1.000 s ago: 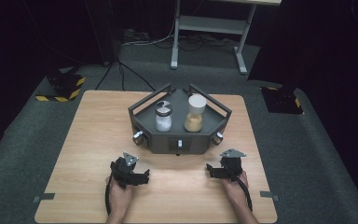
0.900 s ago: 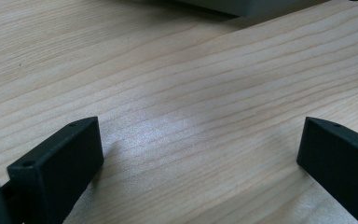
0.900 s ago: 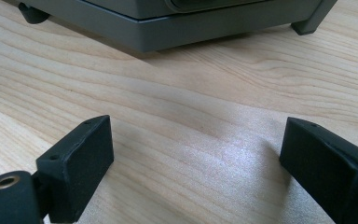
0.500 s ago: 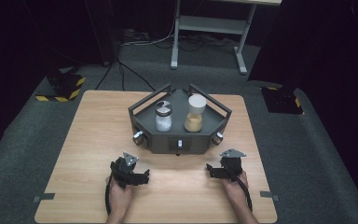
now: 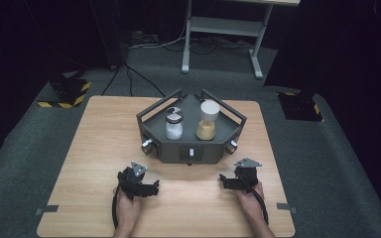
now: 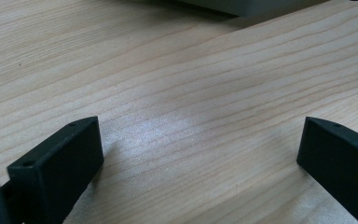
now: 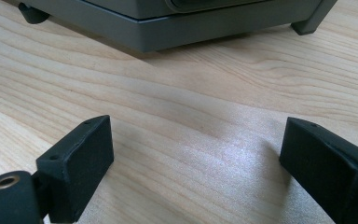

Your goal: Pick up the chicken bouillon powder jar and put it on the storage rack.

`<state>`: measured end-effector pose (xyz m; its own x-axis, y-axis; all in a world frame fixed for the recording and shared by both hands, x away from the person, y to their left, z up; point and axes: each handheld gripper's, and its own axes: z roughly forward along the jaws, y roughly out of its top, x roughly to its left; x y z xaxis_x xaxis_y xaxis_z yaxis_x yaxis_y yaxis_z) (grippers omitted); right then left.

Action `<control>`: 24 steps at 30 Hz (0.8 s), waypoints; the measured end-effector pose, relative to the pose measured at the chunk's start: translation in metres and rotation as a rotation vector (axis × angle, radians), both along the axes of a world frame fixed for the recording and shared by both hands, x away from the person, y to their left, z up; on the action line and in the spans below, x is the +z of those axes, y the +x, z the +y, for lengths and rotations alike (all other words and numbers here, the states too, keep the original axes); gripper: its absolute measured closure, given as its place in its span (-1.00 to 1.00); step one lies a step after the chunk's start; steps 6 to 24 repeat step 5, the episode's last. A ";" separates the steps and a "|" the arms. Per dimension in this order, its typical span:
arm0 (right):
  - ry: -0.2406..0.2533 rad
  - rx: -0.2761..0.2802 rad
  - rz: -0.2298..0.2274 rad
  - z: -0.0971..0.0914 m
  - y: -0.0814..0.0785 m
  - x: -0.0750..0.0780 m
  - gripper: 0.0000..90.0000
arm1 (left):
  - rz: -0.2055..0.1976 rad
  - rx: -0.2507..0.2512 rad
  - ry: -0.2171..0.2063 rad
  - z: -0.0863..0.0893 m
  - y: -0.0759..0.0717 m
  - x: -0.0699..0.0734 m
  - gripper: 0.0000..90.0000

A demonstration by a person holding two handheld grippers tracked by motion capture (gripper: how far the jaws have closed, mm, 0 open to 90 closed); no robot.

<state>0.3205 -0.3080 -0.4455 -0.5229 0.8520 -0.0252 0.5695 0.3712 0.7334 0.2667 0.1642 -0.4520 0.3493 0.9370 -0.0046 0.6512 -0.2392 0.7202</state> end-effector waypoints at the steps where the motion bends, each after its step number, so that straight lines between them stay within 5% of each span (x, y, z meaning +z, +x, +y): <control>1: 0.000 0.000 0.000 0.000 0.000 0.000 -0.79 | 0.000 0.000 0.000 0.000 0.000 0.000 -1.00; 24: 0.001 -0.003 0.001 0.000 0.000 0.000 -0.79 | -0.001 0.001 0.001 0.000 0.000 0.000 -0.99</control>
